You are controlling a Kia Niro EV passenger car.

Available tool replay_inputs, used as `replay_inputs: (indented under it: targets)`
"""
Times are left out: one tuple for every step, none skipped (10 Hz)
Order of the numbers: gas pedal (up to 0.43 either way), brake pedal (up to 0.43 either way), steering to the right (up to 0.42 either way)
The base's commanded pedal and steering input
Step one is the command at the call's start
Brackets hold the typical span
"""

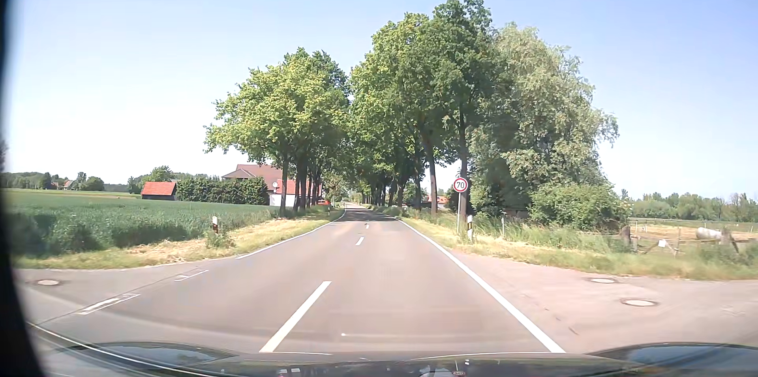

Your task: Follow the waypoints while adhering to traffic rules and regulations

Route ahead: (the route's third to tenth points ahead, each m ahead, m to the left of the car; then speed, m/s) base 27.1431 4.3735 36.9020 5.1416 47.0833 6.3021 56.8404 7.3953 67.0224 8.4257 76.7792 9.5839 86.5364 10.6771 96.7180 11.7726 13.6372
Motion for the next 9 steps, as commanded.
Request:
replay_inputs:
  targets:
    - [0.280,0.000,-0.014]
    - [0.287,0.000,-0.013]
    - [0.287,0.000,-0.013]
    - [0.287,0.000,-0.013]
    - [0.287,0.000,-0.013]
    - [0.287,0.000,-0.012]
    - [0.299,0.000,-0.012]
    - [0.299,0.000,-0.011]
    - [0.299,0.000,-0.011]
